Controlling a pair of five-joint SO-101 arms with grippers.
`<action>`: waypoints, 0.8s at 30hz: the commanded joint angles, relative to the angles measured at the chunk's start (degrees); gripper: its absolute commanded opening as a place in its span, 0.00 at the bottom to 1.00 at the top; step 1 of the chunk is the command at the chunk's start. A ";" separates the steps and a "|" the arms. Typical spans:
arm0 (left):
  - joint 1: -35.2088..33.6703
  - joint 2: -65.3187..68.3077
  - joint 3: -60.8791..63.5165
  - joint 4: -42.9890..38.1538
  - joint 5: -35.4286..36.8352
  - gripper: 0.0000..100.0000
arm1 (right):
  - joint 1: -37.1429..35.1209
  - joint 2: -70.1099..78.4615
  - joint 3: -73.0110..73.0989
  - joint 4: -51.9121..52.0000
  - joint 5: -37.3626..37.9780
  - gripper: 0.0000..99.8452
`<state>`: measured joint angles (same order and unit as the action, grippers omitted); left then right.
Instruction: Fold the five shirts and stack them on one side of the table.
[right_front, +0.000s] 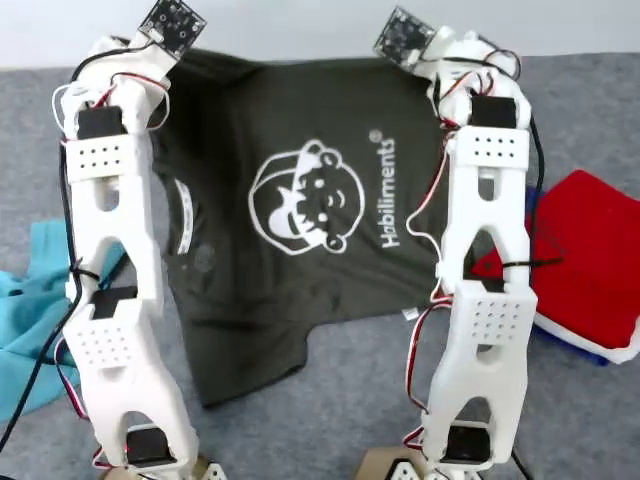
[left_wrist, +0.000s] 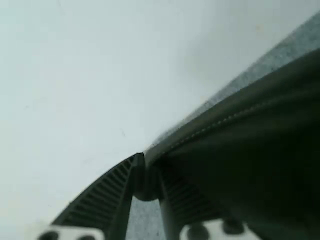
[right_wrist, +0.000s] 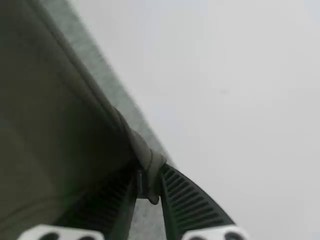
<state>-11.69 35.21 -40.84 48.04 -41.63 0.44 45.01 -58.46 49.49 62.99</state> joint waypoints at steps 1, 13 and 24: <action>-0.26 -0.88 -3.56 2.29 -0.26 0.00 | 0.04 -1.54 -3.78 1.45 0.18 0.01; -0.26 -7.12 -6.64 30.15 -0.53 0.00 | -1.45 -10.42 -3.78 28.18 0.09 0.01; 0.62 -7.30 -6.20 52.66 -6.77 0.00 | -1.19 -15.69 -3.78 45.76 0.09 0.01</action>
<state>-11.78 31.87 -44.97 96.40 -45.76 -0.70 34.81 -58.73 92.04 62.99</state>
